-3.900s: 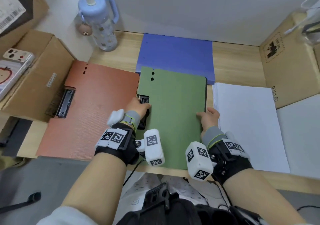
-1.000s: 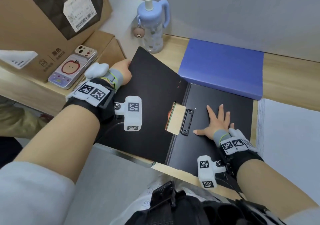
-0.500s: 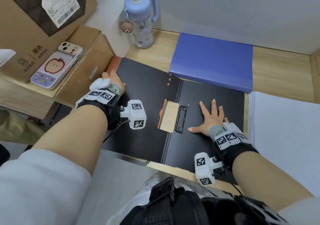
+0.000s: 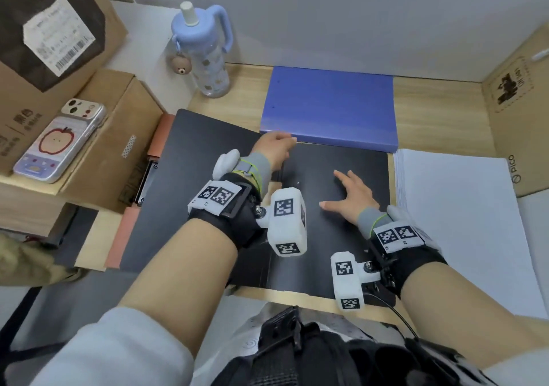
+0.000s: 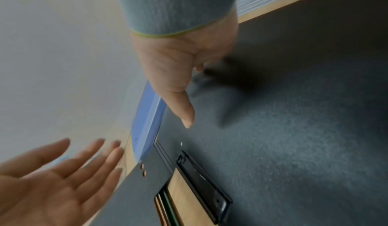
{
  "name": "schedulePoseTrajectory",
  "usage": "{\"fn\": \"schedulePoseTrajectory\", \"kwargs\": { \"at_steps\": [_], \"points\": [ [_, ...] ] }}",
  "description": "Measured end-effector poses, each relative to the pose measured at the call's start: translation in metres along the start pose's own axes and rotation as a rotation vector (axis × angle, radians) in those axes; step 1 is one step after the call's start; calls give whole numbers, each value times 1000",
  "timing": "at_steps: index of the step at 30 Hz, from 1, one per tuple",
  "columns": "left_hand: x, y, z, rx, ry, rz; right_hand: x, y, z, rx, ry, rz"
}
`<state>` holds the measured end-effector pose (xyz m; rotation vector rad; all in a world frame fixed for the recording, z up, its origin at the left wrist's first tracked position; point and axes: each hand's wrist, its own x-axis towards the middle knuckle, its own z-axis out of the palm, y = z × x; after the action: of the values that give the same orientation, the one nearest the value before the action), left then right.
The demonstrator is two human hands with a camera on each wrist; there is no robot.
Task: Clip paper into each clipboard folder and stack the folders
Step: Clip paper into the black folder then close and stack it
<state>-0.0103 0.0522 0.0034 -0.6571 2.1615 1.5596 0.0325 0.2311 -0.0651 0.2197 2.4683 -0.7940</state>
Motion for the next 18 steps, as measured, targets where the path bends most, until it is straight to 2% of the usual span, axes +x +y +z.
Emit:
{"fn": "schedulePoseTrajectory", "kwargs": {
  "at_steps": [3,5,9,14,18],
  "points": [
    [-10,4,44,-171,-207,-143,-6,17,-13,50,92,24],
    [-11,1,60,-216,-261,-174,-9,23,-20,53,128,20],
    [-20,9,112,-203,-384,-196,-23,61,-44,100,247,131],
    [-31,9,163,-198,-470,-276,-37,108,-68,191,345,307],
    [-36,5,192,-187,-474,-327,-45,143,-87,288,396,442]
  ]
}}
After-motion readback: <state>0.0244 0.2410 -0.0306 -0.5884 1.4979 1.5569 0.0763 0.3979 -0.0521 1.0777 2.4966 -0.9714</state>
